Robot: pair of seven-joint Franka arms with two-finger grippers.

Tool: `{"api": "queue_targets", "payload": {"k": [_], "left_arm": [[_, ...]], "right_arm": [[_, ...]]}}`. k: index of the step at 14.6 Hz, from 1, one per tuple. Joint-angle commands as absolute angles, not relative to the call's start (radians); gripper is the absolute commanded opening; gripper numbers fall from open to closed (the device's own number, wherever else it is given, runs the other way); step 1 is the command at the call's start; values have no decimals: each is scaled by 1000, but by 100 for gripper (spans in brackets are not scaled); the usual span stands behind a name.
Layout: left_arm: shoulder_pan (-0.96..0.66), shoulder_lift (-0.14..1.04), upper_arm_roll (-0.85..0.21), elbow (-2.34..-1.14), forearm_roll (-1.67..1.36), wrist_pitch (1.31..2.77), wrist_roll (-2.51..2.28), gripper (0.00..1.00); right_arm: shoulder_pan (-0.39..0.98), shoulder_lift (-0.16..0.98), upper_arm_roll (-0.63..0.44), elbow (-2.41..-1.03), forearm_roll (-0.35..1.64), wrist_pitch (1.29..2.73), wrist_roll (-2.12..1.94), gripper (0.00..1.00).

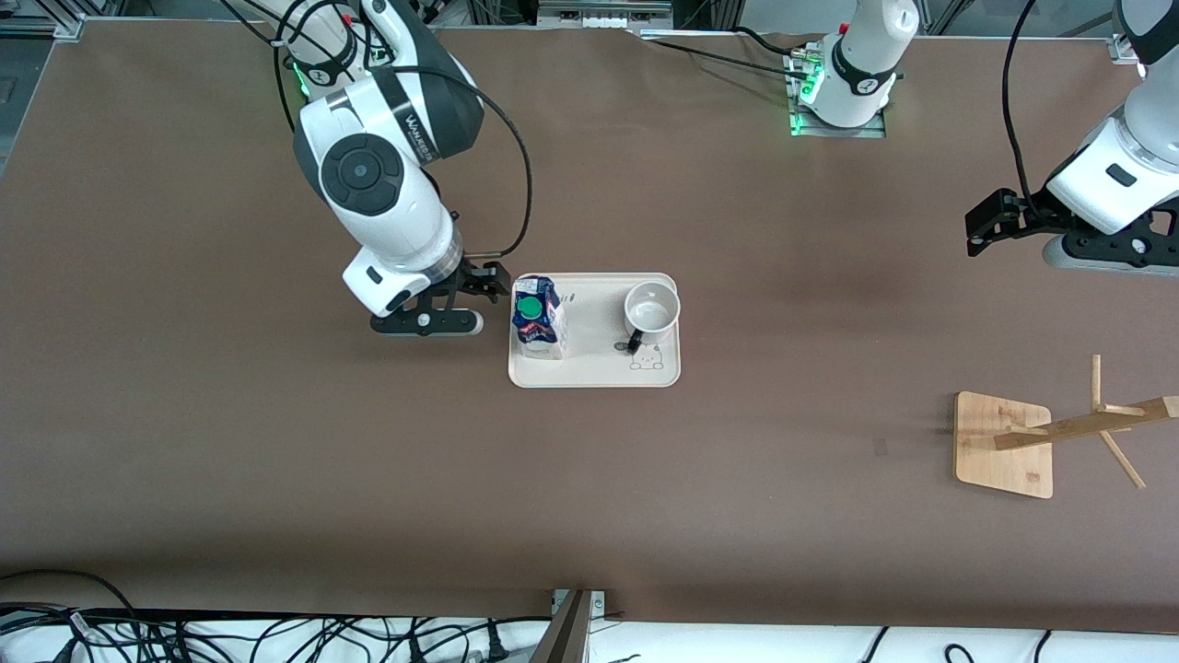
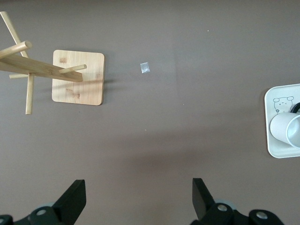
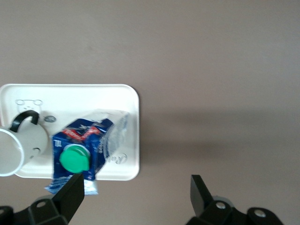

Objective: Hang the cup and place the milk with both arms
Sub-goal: 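Lower the right gripper and close it on the milk carton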

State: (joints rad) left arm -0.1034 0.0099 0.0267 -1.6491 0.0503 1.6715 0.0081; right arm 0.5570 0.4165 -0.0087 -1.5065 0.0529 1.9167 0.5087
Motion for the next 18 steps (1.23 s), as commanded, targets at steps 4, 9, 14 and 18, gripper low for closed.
{"api": "queue_targets", "payload": {"k": [4, 9, 14, 18], "left_arm": [[-109, 25, 25, -1611, 48, 1632, 12, 100], [-109, 25, 25, -1611, 48, 1631, 12, 100], [-110, 25, 23, -1611, 48, 1631, 12, 100], [-113, 25, 21, -1611, 48, 1631, 11, 100]], "right_arm": [[598, 482, 26, -1489, 51, 1965, 489, 100], [620, 489, 31, -1488, 51, 1980, 505, 100], [617, 526, 29, -1488, 52, 1999, 505, 100], [617, 571, 29, -1489, 127, 2118, 515, 100]]}}
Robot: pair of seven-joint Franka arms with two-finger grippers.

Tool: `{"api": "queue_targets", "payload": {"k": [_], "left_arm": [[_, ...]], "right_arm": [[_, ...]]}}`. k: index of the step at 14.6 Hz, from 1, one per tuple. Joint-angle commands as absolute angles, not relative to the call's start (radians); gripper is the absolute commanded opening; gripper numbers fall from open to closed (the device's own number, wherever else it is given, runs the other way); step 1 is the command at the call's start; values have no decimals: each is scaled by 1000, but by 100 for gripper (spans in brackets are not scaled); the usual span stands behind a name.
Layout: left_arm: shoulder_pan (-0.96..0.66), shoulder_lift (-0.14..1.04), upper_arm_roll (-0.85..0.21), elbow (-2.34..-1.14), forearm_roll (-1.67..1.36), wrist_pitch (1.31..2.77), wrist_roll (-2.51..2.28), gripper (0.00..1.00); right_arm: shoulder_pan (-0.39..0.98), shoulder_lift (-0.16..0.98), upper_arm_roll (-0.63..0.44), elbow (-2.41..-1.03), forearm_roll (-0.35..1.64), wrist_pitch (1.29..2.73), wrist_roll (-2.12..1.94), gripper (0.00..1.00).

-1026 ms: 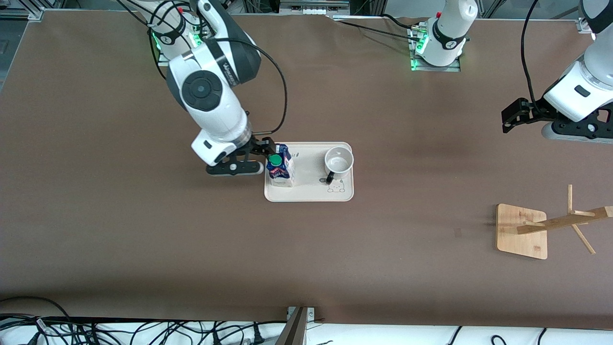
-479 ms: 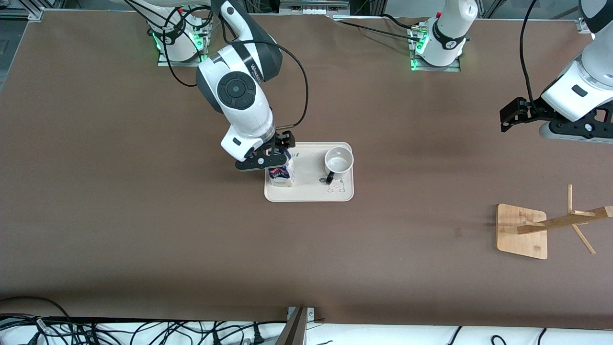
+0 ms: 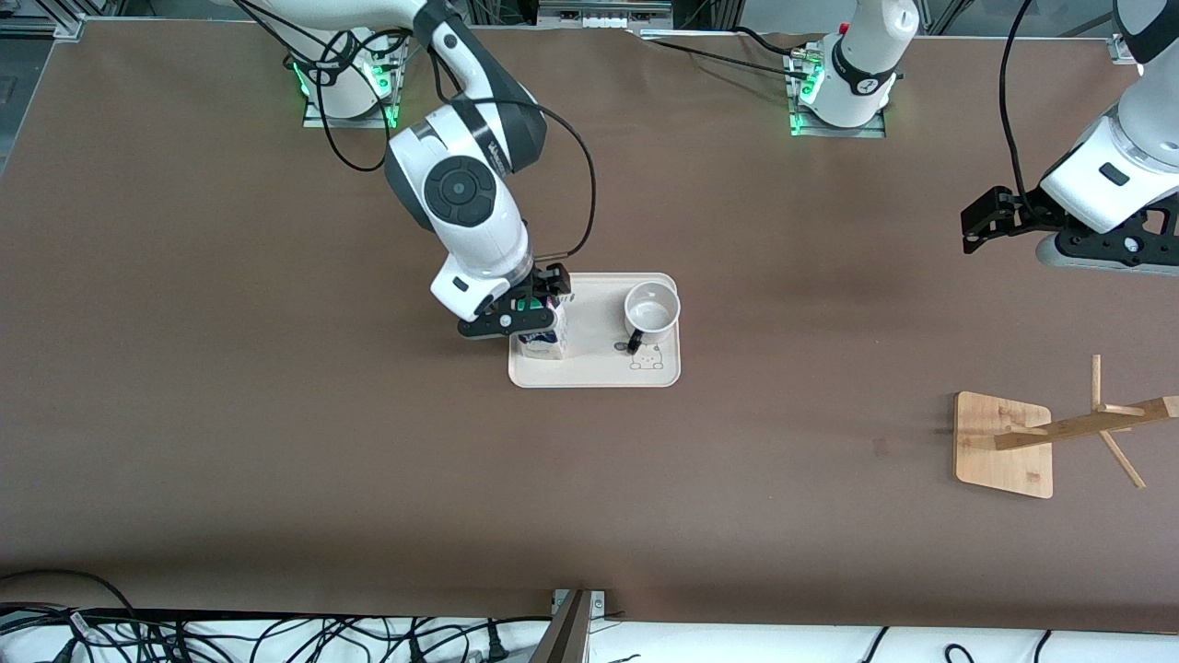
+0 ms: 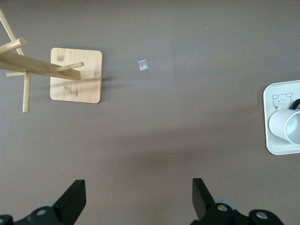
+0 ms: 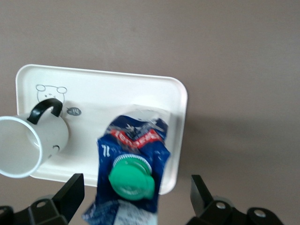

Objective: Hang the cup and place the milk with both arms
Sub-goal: 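Lower the right gripper and close it on the milk carton, then lift the carton with the right gripper while the left gripper reaches the mug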

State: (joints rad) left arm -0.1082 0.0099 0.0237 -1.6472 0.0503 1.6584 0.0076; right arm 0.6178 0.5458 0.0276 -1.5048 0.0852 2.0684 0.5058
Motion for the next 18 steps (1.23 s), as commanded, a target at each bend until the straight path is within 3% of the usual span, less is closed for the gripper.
{"api": "queue_targets", "payload": {"k": [1, 10, 11, 12, 13, 18], "left_arm": [[-114, 25, 21, -1609, 46, 1631, 11, 100], [-114, 25, 23, -1609, 46, 1631, 12, 100], [-114, 25, 23, -1609, 45, 1631, 12, 100], [-114, 25, 23, -1609, 44, 1631, 12, 100], [-114, 25, 23, -1609, 44, 1631, 12, 100], [-114, 25, 23, -1609, 41, 1631, 12, 100]], "right_arm": [[617, 577, 29, -1488, 146, 2140, 531, 100], [609, 569, 26, -1489, 153, 2138, 572, 100], [607, 571, 28, -1489, 152, 2140, 565, 86], [606, 571, 26, -1489, 153, 2140, 560, 64], [607, 569, 26, -1489, 152, 2138, 557, 48], [606, 568, 25, -1489, 146, 2132, 554, 44]]}}
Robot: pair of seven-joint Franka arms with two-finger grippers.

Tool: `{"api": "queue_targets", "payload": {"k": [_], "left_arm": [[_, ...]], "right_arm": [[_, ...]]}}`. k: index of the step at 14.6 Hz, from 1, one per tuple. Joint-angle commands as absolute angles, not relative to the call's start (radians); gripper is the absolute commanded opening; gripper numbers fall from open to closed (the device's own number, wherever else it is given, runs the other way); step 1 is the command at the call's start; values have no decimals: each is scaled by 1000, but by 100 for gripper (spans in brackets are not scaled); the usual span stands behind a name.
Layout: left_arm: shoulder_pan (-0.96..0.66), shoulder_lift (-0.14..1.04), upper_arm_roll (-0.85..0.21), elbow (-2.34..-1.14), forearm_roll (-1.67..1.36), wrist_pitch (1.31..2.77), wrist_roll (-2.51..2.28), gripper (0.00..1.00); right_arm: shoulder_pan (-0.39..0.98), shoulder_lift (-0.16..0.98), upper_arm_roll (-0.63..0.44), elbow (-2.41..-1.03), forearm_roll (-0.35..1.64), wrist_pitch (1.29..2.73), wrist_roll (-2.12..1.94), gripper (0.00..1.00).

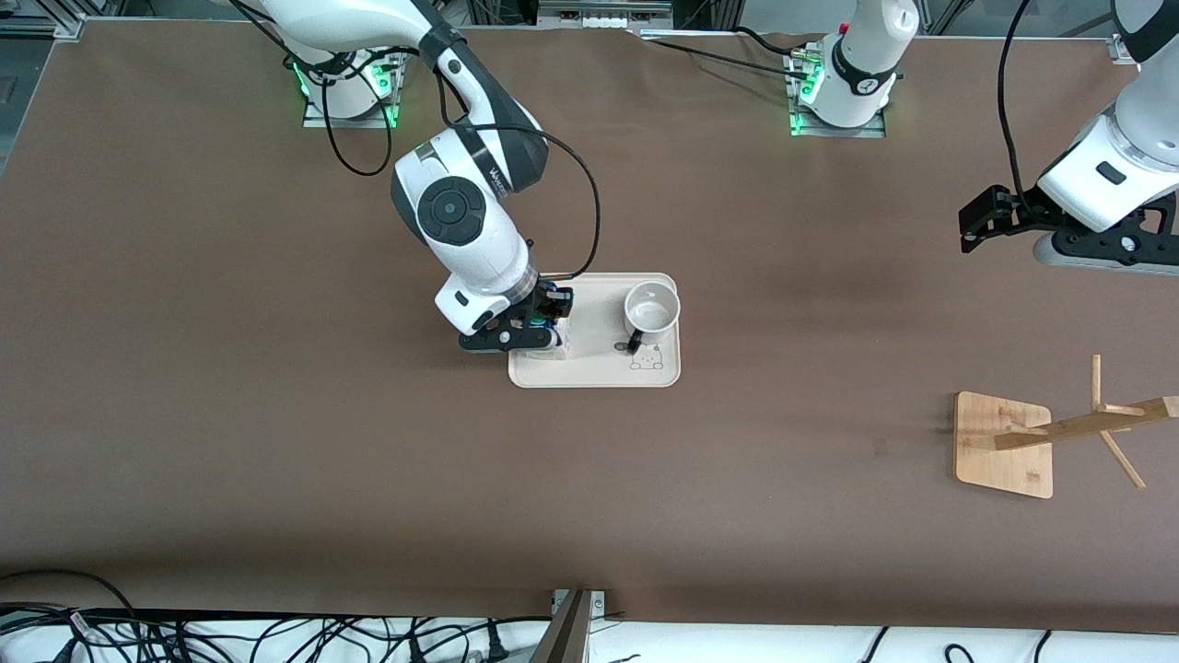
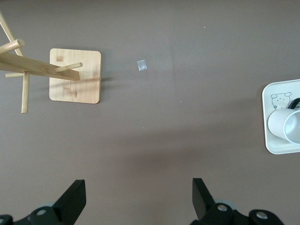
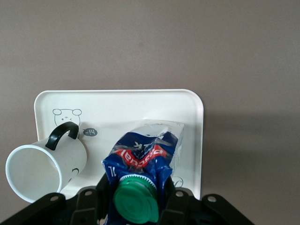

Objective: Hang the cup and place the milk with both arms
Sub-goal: 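Lift the carton with the right gripper while the left gripper reaches the mug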

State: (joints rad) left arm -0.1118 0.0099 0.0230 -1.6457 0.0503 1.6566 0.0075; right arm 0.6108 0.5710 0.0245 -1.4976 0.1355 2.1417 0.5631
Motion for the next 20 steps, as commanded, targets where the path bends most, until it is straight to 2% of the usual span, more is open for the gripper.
{"api": "queue_targets", "payload": {"k": [1, 6, 13, 17, 20], "left_arm": [[-112, 25, 25, -1611, 40, 1631, 12, 100], [-115, 38, 25, -1611, 29, 1609, 17, 100], [-193, 72, -18, -1614, 28, 1539, -30, 100], [-227, 162, -116, -1612, 12, 1589, -221, 100], [-271, 271, -204, -1612, 17, 1742, -210, 100]], "right_arm": [[606, 566, 23, -1489, 146, 2131, 554, 44], [603, 532, 21, -1489, 150, 2091, 554, 43], [594, 402, -9, -1489, 153, 1936, 537, 41], [592, 370, -174, -1489, 156, 1849, 396, 41], [588, 338, -297, -1489, 178, 1778, 250, 41]]}}
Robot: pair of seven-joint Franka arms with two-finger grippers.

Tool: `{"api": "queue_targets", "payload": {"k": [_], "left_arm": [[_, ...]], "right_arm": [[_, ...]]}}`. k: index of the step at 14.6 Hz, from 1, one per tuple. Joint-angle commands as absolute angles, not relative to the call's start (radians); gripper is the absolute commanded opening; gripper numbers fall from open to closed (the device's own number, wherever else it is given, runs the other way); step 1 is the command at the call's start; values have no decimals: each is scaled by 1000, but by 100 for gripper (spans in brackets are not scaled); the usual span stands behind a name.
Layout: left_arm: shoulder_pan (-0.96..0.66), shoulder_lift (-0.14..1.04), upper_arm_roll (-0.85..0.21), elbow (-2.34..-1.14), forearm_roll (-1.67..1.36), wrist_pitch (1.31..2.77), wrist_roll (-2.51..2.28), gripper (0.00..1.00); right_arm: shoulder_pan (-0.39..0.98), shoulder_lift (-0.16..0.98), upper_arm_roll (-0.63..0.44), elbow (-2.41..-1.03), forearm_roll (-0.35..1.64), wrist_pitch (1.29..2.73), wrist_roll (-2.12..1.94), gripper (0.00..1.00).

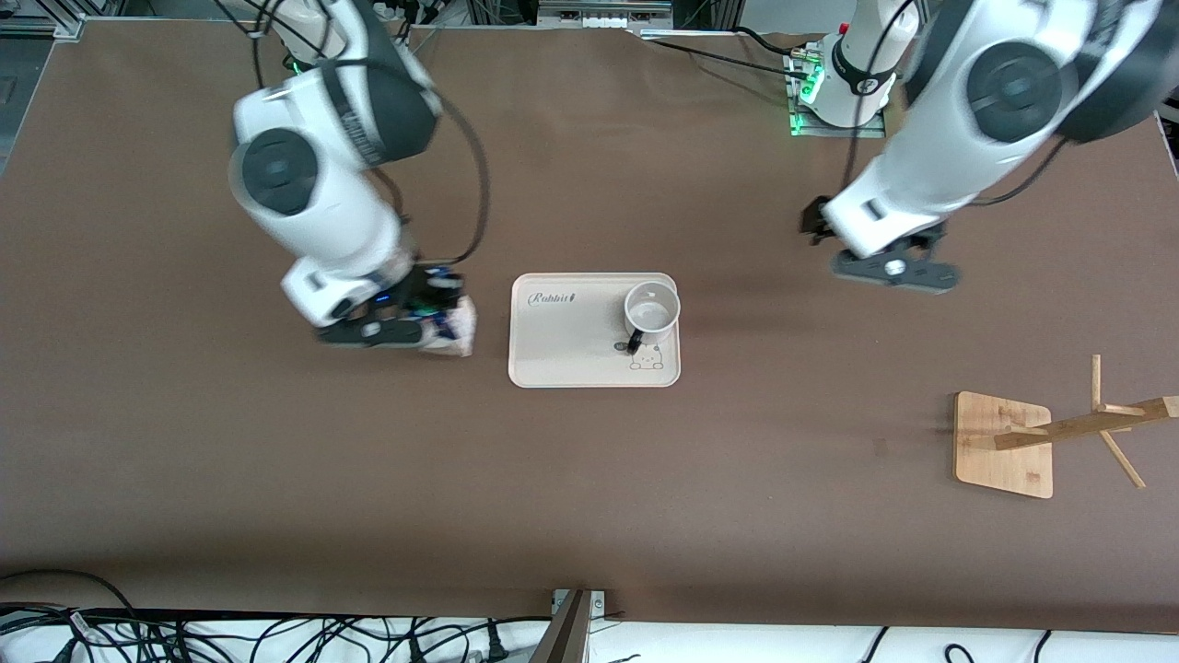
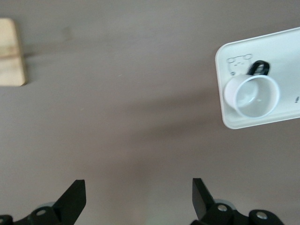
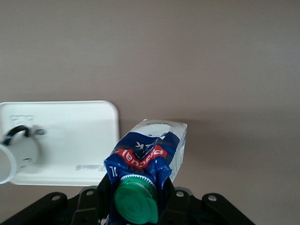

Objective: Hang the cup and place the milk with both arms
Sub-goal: 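Carry the carton off the tray while the left gripper grasps the mug rim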

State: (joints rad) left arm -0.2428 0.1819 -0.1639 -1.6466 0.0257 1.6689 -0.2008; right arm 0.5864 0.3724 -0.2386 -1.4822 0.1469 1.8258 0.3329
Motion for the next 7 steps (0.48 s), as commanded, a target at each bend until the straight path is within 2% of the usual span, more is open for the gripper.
{"api": "queue_targets", "payload": {"k": [1, 5, 7], "left_arm": [[-299, 316, -219, -1614, 17, 1808, -221, 100], [-403, 468, -221, -1612, 25, 2095, -317, 100], [-475, 520, -213, -1612, 32, 2169, -392, 100]], "right_arm": [[588, 333, -329, -1489, 178, 1769, 215, 41], [588, 334, -390, -1494, 166, 1717, 157, 41], [588, 337, -417, -1502, 158, 1675, 129, 41]]}}
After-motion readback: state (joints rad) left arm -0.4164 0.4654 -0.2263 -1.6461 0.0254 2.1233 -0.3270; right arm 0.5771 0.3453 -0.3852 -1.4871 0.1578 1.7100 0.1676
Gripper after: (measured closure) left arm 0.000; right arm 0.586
